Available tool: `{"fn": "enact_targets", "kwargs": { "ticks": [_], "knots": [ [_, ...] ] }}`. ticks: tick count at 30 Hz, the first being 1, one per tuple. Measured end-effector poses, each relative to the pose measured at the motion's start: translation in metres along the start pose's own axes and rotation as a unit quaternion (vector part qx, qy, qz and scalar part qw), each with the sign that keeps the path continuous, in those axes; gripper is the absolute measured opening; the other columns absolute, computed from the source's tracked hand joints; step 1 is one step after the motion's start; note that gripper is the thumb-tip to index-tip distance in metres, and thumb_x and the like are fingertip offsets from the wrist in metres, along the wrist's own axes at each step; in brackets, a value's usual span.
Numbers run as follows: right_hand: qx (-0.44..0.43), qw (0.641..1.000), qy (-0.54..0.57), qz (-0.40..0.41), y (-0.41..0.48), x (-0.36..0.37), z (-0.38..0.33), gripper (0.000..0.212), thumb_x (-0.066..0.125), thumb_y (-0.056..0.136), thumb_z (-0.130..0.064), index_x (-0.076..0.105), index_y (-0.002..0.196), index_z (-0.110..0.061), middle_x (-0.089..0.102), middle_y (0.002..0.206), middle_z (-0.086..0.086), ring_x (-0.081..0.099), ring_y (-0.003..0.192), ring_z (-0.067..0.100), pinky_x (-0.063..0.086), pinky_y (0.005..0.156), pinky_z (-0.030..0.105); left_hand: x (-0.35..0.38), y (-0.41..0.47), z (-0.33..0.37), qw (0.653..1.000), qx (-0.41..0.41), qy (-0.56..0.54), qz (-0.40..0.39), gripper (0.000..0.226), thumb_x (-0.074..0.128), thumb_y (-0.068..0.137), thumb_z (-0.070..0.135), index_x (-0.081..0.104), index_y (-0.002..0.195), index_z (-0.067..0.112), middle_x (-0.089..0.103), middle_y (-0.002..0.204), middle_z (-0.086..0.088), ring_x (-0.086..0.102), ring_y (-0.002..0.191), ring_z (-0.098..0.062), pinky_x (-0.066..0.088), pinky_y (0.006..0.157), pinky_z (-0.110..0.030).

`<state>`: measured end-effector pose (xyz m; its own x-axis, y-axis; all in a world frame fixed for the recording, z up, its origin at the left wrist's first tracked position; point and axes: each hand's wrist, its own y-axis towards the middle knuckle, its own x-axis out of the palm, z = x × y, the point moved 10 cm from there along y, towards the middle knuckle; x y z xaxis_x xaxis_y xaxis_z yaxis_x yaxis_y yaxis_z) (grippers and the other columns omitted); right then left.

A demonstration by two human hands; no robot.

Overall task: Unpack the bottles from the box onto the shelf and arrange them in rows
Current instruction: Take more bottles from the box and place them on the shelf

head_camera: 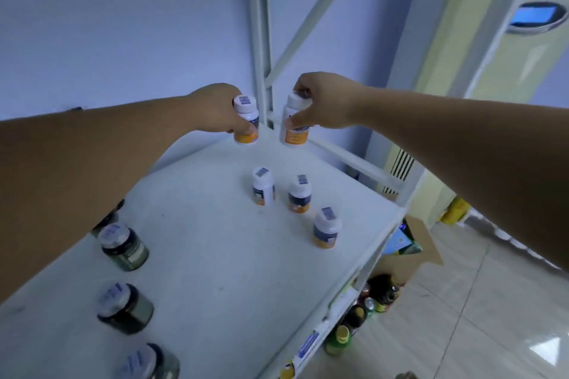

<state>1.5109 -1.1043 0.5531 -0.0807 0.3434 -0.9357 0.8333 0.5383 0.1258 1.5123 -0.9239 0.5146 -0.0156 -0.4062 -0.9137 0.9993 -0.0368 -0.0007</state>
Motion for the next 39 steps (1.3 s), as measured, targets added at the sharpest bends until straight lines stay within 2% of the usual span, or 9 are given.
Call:
{"fn": "enact_targets", "kwargs": {
  "ticks": [5,13,19,21,24,26,29,34,39],
  "knots": [
    [0.013,0.998,0.015,-0.062,0.070,0.084,-0.016,0.047,0.077,0.069,-0.035,0.056,0.107,-0.015,0.059,0.096,0.001,0.051,0.069,0.014,0.035,0.049,0.024,0.034,0.033,-0.082,1.000,-0.011,0.006,-0.012,0.038,0.072,0.058,0.042,0.064,0.075,0.008,0.057,0.072,-0.012,0.047,0.063,-0.021,0.036,0.058,-0.029],
    [0.020,0.983,-0.029,-0.179,0.120,0.195,-0.022,0.056,0.078,0.074,-0.025,0.052,0.123,-0.015,0.057,0.111,0.004,0.052,0.090,0.022,0.040,0.065,0.027,0.099,0.064,-0.140,0.996,-0.032,-0.047,-0.069,0.033,0.078,0.064,0.027,0.060,0.071,0.001,0.046,0.062,-0.008,0.037,0.056,-0.019,0.029,0.056,-0.031],
    [0.037,0.975,-0.038,-0.216,0.123,0.214,-0.019,0.069,0.082,0.071,-0.028,0.046,0.129,-0.014,0.056,0.117,0.006,0.054,0.095,0.024,0.045,0.069,0.031,0.104,0.068,-0.143,0.993,-0.015,-0.069,-0.091,0.031,0.083,0.065,0.025,0.055,0.061,0.011,0.045,0.054,0.001,0.038,0.051,-0.016,0.028,0.054,-0.028],
    [0.036,0.971,-0.061,-0.227,0.118,0.207,-0.019,0.075,0.083,0.072,-0.032,0.046,0.134,-0.011,0.058,0.123,0.008,0.058,0.103,0.028,0.049,0.078,0.034,0.100,0.065,-0.145,0.994,-0.026,-0.054,-0.093,0.032,0.084,0.065,0.029,0.059,0.070,0.010,0.051,0.064,0.000,0.044,0.059,-0.020,0.031,0.058,-0.029],
    [0.042,0.976,-0.070,-0.203,0.105,0.171,-0.015,0.080,0.079,0.078,-0.033,0.041,0.144,-0.009,0.051,0.139,0.008,0.053,0.121,0.029,0.044,0.090,0.033,0.075,0.060,-0.143,0.996,-0.068,-0.015,-0.049,0.058,0.082,0.072,0.036,0.059,0.122,0.019,0.059,0.115,0.000,0.057,0.101,-0.022,0.041,0.079,-0.030],
    [0.042,0.981,-0.087,-0.169,0.091,0.136,-0.011,0.069,0.074,0.083,-0.034,0.047,0.139,-0.004,0.054,0.136,0.011,0.053,0.120,0.030,0.044,0.095,0.033,0.052,0.056,-0.123,0.997,-0.069,0.032,-0.016,0.074,0.080,0.076,0.040,0.048,0.140,0.022,0.050,0.137,-0.005,0.049,0.123,-0.027,0.042,0.097,-0.036],
    [0.052,0.987,-0.109,-0.109,0.060,0.078,0.003,0.053,0.070,0.085,-0.033,0.058,0.125,0.001,0.061,0.125,0.016,0.058,0.111,0.033,0.047,0.096,0.040,0.021,0.045,-0.068,0.997,-0.046,0.062,0.029,0.074,0.079,0.077,0.042,0.047,0.141,0.025,0.043,0.143,-0.012,0.037,0.133,-0.033,0.037,0.106,-0.042],
    [0.084,0.989,-0.119,-0.013,-0.035,-0.009,0.045,0.047,0.066,0.086,-0.029,0.061,0.117,0.005,0.063,0.122,0.019,0.059,0.108,0.036,0.050,0.093,0.043,0.019,0.004,0.067,0.995,0.056,0.070,0.051,0.064,0.077,0.080,0.039,0.054,0.136,0.019,0.050,0.140,-0.010,0.048,0.128,-0.028,0.038,0.105,-0.034],
    [0.131,0.985,-0.106,0.045,-0.171,-0.070,0.094,0.046,0.067,0.086,-0.032,0.063,0.114,0.006,0.064,0.118,0.023,0.061,0.106,0.039,0.051,0.091,0.048,0.061,-0.053,0.209,0.984,0.161,0.044,0.059,0.048,0.074,0.084,0.035,0.060,0.128,0.020,0.060,0.127,0.000,0.057,0.115,-0.020,0.040,0.090,-0.027]
  ]
}}
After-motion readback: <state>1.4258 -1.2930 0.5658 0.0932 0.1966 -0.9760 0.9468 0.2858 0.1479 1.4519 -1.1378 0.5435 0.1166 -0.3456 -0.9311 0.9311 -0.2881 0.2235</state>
